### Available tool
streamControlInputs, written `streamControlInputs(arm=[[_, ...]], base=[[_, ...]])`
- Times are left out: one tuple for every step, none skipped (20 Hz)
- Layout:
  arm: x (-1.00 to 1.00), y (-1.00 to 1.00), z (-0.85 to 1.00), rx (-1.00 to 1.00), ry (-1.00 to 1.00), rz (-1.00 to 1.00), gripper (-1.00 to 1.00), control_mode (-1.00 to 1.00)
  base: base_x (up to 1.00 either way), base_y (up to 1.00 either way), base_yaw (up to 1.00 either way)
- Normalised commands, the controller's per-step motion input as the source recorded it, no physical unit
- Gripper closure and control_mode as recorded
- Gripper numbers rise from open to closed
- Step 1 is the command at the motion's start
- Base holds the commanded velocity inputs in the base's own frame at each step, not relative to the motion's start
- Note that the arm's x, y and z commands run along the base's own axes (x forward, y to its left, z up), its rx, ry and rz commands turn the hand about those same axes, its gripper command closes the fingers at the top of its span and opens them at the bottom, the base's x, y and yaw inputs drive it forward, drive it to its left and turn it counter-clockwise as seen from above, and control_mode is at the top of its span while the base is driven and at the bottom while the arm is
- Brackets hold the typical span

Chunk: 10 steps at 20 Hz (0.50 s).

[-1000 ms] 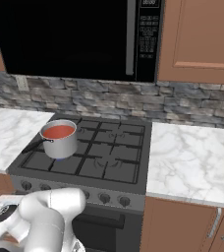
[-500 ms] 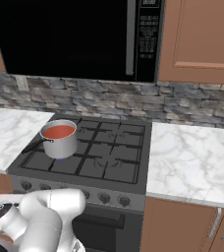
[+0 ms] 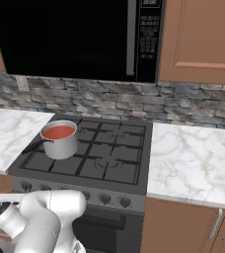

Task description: Wait until the marinara sauce is simmered to a deep red color and then turn off the stove.

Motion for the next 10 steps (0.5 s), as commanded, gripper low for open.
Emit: streamControlInputs(arm=[[0.05,0.00,-0.04,0.00,0.00,0.00,-1.00,-1.00],[0.09,0.00,-0.06,0.00,0.00,0.00,-1.00,-1.00],[0.12,0.00,-0.06,0.00,0.00,0.00,-1.00,-1.00],[0.14,0.00,-0.04,0.00,0.00,0.00,-1.00,-1.00],[0.16,0.00,-0.01,0.00,0.00,0.00,-1.00,-1.00],[0.20,0.00,-0.01,0.00,0.00,0.00,-1.00,-1.00],[0.20,0.00,-0.02,0.00,0.00,0.00,-1.00,-1.00],[0.21,0.00,-0.04,0.00,0.00,0.00,-1.00,-1.00],[0.19,0.00,-0.06,0.00,0.00,0.00,-1.00,-1.00],[0.19,0.00,-0.06,0.00,0.00,0.00,-1.00,-1.00]], base=[[0.00,0.00,0.00],[0.00,0.00,0.00],[0.00,0.00,0.00],[0.00,0.00,0.00],[0.00,0.00,0.00],[0.00,0.00,0.00],[0.00,0.00,0.00],[0.00,0.00,0.00],[0.00,0.00,0.00],[0.00,0.00,0.00]])
